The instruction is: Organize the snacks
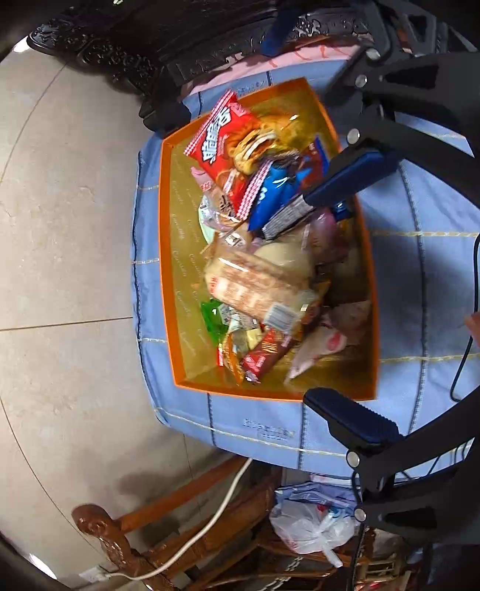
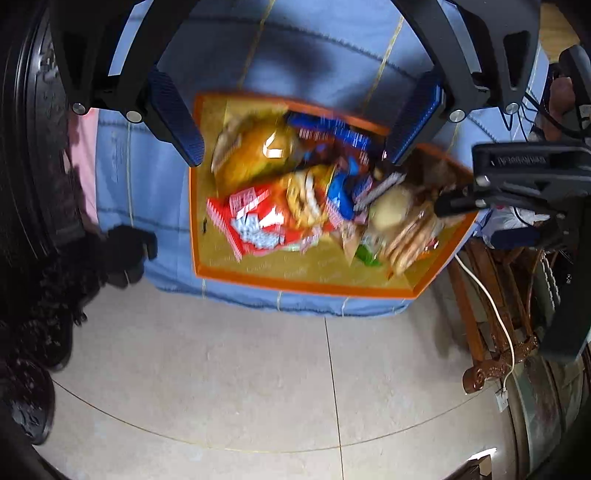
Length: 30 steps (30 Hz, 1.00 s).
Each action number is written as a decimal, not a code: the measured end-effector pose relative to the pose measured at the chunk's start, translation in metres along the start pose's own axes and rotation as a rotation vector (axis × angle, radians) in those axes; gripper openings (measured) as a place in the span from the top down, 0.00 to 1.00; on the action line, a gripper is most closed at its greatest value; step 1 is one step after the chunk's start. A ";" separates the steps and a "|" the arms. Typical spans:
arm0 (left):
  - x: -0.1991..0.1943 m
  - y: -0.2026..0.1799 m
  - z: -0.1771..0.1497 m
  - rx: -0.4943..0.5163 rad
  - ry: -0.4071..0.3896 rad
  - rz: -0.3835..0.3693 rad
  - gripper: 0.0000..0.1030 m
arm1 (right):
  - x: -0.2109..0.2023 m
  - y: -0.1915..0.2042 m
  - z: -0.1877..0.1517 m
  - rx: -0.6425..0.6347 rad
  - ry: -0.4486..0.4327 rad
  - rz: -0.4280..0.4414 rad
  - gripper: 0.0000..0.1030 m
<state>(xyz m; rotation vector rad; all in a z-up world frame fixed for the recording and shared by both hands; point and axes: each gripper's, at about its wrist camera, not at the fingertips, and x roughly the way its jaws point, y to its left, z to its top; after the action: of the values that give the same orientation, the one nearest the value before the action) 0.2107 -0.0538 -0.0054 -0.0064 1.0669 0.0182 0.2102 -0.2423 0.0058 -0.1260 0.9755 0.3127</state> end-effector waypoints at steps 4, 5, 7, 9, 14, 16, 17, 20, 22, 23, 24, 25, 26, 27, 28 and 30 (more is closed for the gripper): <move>-0.025 0.001 -0.016 -0.009 -0.022 0.003 0.05 | -0.020 0.011 -0.017 0.023 -0.001 -0.024 0.04; -0.031 0.002 -0.021 -0.010 -0.027 0.002 0.05 | -0.024 0.014 -0.020 0.022 0.000 -0.036 0.04; -0.042 0.003 -0.028 -0.018 -0.034 0.003 0.05 | -0.029 0.019 -0.025 0.012 0.007 -0.044 0.04; -0.051 0.005 -0.033 -0.037 -0.046 0.009 0.05 | -0.035 0.023 -0.029 0.007 0.002 -0.049 0.04; -0.067 0.008 -0.048 -0.038 -0.040 0.016 0.04 | -0.047 0.033 -0.035 -0.007 -0.005 -0.061 0.04; -0.071 0.009 -0.054 -0.039 -0.032 0.025 0.04 | -0.051 0.036 -0.038 -0.010 -0.007 -0.059 0.04; -0.073 0.010 -0.056 -0.041 -0.032 0.021 0.04 | -0.053 0.037 -0.038 -0.011 -0.008 -0.059 0.04; -0.077 0.013 -0.062 -0.052 -0.026 0.008 0.04 | -0.056 0.042 -0.041 -0.013 -0.010 -0.058 0.04; -0.080 0.014 -0.065 -0.050 -0.024 -0.001 0.04 | -0.058 0.044 -0.042 -0.017 -0.013 -0.057 0.04; -0.081 0.015 -0.066 -0.051 -0.024 0.001 0.04 | -0.060 0.044 -0.042 -0.018 -0.015 -0.057 0.04; -0.083 0.016 -0.067 -0.053 -0.026 0.003 0.04 | -0.060 0.045 -0.042 -0.021 -0.016 -0.058 0.04; -0.086 0.017 -0.068 -0.056 -0.037 0.003 0.04 | -0.061 0.045 -0.042 -0.020 -0.016 -0.060 0.04; -0.089 0.018 -0.070 -0.055 -0.054 -0.002 0.04 | -0.062 0.046 -0.043 -0.018 -0.016 -0.061 0.04; -0.095 0.017 -0.072 -0.041 -0.088 -0.009 0.04 | -0.062 0.047 -0.043 -0.018 -0.016 -0.061 0.04; -0.099 0.016 -0.073 -0.027 -0.113 0.001 0.05 | -0.063 0.047 -0.043 -0.019 -0.017 -0.062 0.04; -0.104 0.015 -0.073 -0.015 -0.130 0.014 0.05 | -0.064 0.049 -0.044 -0.020 -0.018 -0.062 0.04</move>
<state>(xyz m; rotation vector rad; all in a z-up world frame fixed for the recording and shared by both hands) 0.0969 -0.0411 0.0504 -0.0114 0.9367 0.0393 0.1265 -0.2197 0.0362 -0.1713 0.9490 0.2660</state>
